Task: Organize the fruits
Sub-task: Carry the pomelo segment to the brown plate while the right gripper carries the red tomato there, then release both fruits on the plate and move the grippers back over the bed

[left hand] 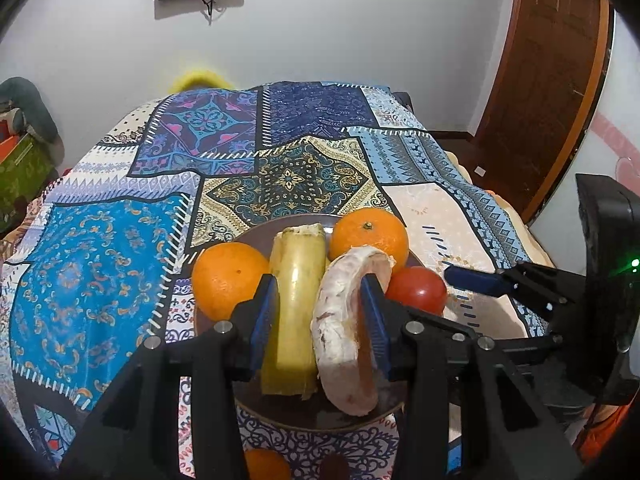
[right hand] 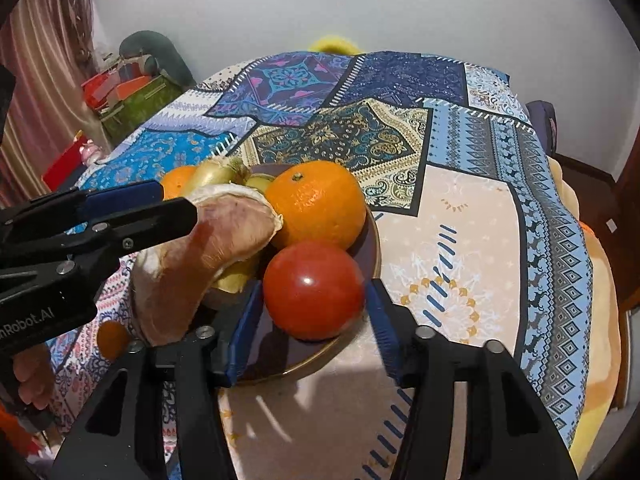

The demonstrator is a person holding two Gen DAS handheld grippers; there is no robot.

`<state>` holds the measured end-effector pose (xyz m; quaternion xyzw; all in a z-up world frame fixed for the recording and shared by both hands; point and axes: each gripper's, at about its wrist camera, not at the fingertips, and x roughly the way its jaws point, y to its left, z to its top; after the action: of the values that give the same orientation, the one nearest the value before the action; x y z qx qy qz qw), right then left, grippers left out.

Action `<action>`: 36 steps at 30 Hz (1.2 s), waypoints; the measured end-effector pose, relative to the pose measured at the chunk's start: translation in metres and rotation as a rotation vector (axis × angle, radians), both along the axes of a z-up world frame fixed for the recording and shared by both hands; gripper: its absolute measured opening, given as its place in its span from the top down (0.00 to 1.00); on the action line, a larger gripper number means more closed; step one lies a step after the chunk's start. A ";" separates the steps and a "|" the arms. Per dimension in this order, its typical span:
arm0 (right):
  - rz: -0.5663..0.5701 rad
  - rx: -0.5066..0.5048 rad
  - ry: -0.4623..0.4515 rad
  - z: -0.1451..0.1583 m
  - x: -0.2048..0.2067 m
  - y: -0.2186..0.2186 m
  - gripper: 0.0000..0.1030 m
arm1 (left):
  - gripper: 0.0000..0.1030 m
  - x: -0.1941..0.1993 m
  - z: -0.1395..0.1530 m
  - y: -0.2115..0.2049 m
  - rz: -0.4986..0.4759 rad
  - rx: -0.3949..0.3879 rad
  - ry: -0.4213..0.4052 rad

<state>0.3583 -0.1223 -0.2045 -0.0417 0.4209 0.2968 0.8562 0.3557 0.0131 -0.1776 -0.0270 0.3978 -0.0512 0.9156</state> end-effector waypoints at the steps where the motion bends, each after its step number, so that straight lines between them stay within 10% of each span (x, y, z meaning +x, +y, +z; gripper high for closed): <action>1: -0.003 0.002 -0.011 0.003 -0.002 -0.001 0.44 | 0.59 -0.002 0.001 0.001 0.001 -0.001 -0.002; 13: -0.064 -0.023 -0.104 0.038 -0.039 -0.030 0.44 | 0.58 -0.043 0.024 0.014 0.014 0.035 -0.012; 25: -0.147 -0.045 -0.129 0.066 -0.101 -0.074 0.44 | 0.34 -0.118 0.057 0.033 0.045 0.037 -0.062; 36: -0.235 -0.093 -0.049 0.040 -0.122 -0.101 0.44 | 0.18 -0.140 0.024 0.056 0.080 0.040 0.024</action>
<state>0.2363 -0.2236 -0.1644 -0.0387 0.4152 0.1735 0.8922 0.2161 0.0691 -0.1533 -0.0253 0.4084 -0.0061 0.9125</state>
